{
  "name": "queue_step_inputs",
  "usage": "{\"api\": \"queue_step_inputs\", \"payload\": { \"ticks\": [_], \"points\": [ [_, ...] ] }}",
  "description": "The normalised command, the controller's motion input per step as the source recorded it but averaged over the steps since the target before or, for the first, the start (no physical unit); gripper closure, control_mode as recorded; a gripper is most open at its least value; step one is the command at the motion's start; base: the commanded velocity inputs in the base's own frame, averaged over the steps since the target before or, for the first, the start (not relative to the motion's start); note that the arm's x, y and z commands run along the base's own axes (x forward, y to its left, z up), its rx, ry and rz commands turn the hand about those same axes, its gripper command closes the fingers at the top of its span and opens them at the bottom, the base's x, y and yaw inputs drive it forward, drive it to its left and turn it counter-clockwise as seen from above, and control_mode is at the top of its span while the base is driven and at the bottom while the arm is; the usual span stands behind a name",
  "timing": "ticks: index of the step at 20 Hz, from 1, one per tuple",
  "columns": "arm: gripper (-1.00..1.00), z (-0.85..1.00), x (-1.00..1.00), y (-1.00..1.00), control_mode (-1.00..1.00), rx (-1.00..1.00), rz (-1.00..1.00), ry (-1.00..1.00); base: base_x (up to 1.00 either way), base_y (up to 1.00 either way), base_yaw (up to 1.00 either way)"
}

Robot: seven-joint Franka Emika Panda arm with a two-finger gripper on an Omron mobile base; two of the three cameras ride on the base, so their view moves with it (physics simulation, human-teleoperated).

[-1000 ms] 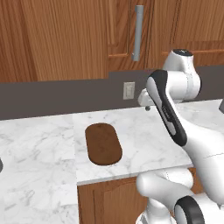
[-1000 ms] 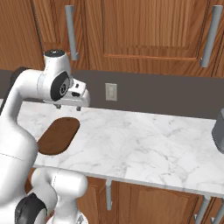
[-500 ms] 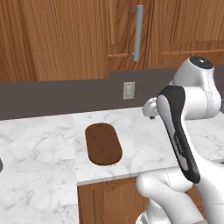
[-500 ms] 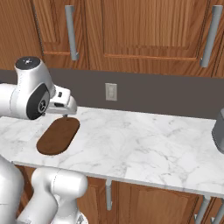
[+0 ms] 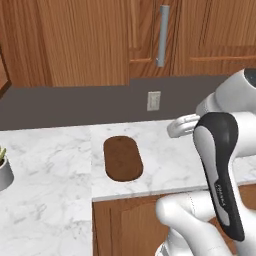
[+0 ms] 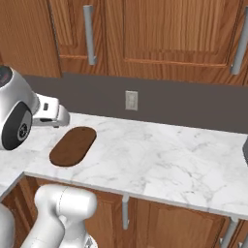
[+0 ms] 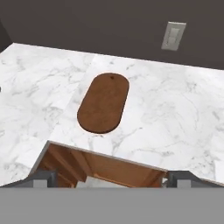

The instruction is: Grab the spray bottle from the cabinet, then place it next to the cutting board for sanitizing. Then grab the dish brush from the countertop next to the sink and place it next to the cutting board.

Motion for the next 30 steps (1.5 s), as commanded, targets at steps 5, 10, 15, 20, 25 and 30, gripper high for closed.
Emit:
{"api": "queue_step_inputs", "payload": {
  "ticks": [5,10,15,20,25,30],
  "points": [
    [-1.0,0.0,0.0,0.0,1.0,0.0,0.0,0.0,-0.04,0.06,0.49],
    [-1.0,0.0,0.0,0.0,1.0,0.0,0.0,0.0,0.0,0.49,0.57],
    [-1.0,0.0,0.0,0.0,1.0,0.0,0.0,0.0,0.0,0.14,0.68],
    [-1.0,0.0,0.0,0.0,1.0,0.0,0.0,0.0,0.0,0.0,0.59],
    [-1.0,0.0,0.04,0.0,-1.0,0.02,0.06,-0.01,0.09,0.0,0.29],
    [-1.0,0.3,0.19,0.0,-1.0,0.02,0.21,-0.19,0.0,0.0,0.0]
  ]
}}
